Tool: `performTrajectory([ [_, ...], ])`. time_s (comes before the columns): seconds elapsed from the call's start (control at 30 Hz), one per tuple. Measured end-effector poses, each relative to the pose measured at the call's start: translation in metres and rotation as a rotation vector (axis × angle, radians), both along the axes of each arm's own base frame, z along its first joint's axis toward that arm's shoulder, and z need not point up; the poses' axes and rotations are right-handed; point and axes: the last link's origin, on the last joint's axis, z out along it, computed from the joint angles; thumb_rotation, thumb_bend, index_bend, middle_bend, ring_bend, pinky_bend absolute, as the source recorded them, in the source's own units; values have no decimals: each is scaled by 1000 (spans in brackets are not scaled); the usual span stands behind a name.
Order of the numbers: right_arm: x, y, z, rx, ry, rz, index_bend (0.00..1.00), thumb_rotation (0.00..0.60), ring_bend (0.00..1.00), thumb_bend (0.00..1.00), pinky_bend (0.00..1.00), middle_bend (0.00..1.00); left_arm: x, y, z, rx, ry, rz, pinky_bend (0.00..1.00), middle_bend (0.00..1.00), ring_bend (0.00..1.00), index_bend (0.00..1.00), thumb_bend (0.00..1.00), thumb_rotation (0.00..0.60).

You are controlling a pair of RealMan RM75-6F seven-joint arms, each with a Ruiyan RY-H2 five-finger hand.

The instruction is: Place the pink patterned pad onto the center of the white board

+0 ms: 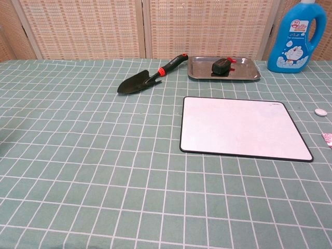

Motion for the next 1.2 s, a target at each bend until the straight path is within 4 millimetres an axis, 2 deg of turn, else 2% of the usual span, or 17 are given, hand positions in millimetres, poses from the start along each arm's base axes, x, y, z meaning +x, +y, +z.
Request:
performTrajectory([
  [0.6, 0, -1, -1, 0, 11, 3, 0, 553, 0, 0, 0, 0, 0, 0, 1, -2, -13, -9, 0, 0, 0, 0, 217, 600],
  [1.0, -4, -2, 7, -5, 38, -15, 0, 560, 0, 0, 2, 0, 3, 0, -4, -25, -29, -7, 0, 0, 0, 0, 218, 600],
  [1.03, -4, -2, 7, 4, 51, -19, 0, 563, 0, 0, 22, 0, 3, 0, -4, -27, -30, -8, 0, 0, 0, 0, 218, 600],
  [1.07, -4, -3, 8, 15, 69, -23, 0, 564, 28, 0, 108, 36, 4, 0, -4, -29, -31, -12, 0, 0, 0, 0, 218, 600],
  [1.1, -4, -5, 8, 20, 83, -23, 0, 565, 110, 0, 237, 115, 5, 0, -4, -30, -32, -14, 0, 0, 0, 0, 217, 600],
  [1.13, -2, -6, 9, 24, 99, -19, 0, 569, 214, 0, 364, 214, 5, 0, -4, -32, -33, -14, 0, 0, 0, 0, 216, 600],
  [1.2, 2, -11, 11, 32, 128, -9, 3, 589, 512, 0, 637, 493, 4, 0, -5, -38, -33, -10, 0, 0, 0, 0, 217, 600],
])
